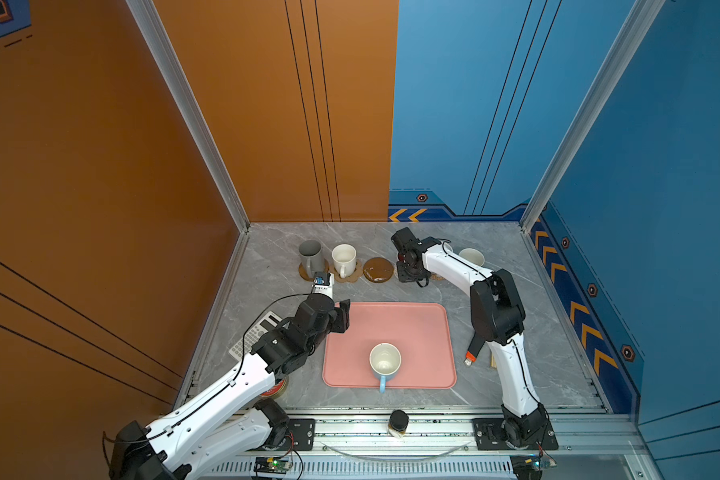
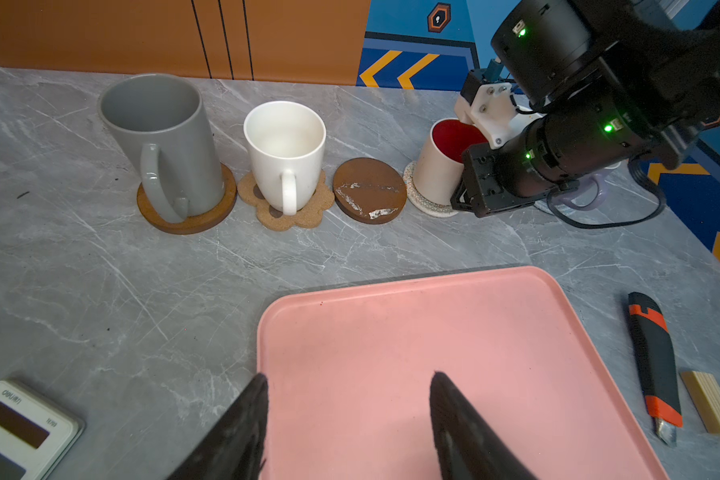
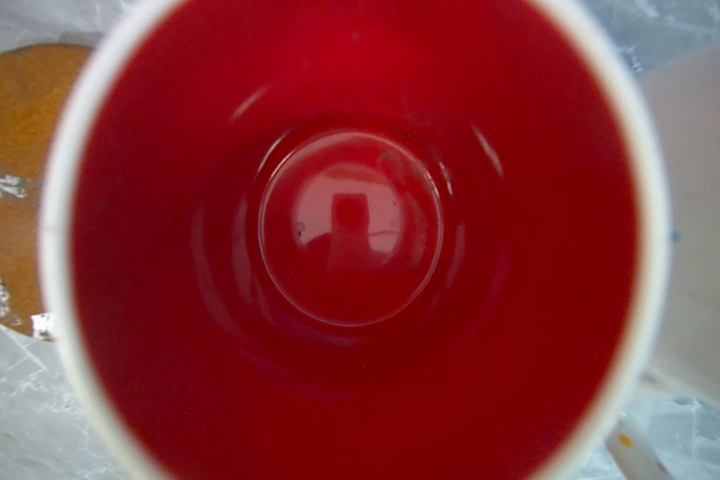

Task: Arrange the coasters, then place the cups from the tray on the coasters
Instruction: 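Open the right gripper to release the red-lined mug on the coaster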

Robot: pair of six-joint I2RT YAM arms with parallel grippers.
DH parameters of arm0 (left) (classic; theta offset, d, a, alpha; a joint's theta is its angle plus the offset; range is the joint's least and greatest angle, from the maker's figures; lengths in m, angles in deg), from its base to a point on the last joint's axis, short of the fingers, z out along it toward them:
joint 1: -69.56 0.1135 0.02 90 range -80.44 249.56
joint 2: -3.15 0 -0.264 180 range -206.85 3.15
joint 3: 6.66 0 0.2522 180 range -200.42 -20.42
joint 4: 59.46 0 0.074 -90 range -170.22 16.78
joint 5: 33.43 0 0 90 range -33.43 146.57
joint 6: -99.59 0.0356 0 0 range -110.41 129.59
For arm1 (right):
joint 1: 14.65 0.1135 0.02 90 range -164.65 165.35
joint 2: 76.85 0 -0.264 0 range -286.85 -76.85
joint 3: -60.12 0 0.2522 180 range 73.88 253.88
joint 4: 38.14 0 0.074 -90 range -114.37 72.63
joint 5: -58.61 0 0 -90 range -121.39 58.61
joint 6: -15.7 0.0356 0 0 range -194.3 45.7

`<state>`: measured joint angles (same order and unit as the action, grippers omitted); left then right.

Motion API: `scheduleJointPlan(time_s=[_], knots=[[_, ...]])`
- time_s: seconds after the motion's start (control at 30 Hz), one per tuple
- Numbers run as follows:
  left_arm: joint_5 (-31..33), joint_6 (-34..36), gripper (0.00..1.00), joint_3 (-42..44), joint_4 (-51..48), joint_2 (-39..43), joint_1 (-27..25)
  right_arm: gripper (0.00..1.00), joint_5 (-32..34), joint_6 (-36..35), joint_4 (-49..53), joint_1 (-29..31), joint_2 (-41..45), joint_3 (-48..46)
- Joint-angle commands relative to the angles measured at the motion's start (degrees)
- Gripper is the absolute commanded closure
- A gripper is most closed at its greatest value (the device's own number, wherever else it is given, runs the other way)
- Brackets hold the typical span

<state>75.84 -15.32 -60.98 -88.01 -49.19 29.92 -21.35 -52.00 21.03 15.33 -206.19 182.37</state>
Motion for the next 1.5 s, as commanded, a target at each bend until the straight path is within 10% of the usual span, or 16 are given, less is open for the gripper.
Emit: scheduleJointPlan(time_s=[0.0,0.4,1.47], knots=[[-0.97,-0.21,0.37,0.52,-0.27,0.28,0.66,1.0,-0.13,0.46,-2.08,-0.27,0.79,-0.21],[-0.99,-0.32,0.37,0.49,-0.53,0.91,0.83,0.94,-0.84,0.8,-2.08,-0.18,1.6,-1.32],[-1.08,-1.08,0.38,0.45,-3.21,4.88,0.35,0.35,0.99,2.63,-4.53,2.13,19.74,-12.85]])
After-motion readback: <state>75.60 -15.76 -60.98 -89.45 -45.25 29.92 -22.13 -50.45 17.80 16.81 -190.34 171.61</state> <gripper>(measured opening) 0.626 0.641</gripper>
